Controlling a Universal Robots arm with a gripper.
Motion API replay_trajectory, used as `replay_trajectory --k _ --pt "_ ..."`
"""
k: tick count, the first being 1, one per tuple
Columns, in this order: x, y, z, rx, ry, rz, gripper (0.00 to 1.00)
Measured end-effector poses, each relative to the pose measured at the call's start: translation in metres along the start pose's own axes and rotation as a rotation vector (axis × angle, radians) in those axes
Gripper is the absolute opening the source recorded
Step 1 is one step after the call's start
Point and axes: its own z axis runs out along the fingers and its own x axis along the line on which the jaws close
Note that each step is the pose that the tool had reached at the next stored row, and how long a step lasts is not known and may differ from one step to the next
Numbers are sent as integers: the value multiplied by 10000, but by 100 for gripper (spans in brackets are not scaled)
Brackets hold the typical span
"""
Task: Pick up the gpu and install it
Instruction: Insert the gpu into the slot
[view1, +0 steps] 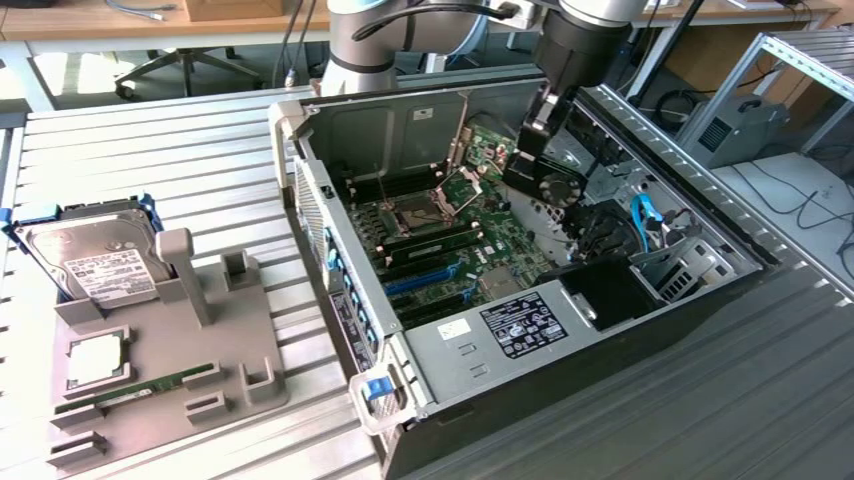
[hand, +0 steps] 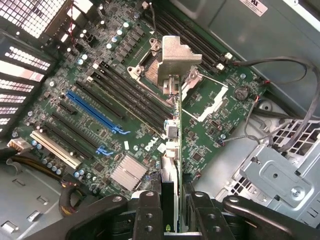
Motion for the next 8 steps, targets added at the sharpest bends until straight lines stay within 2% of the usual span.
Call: replay_trajectory --k 8 --pt "-12 -9 1 -4 3 -219 27"
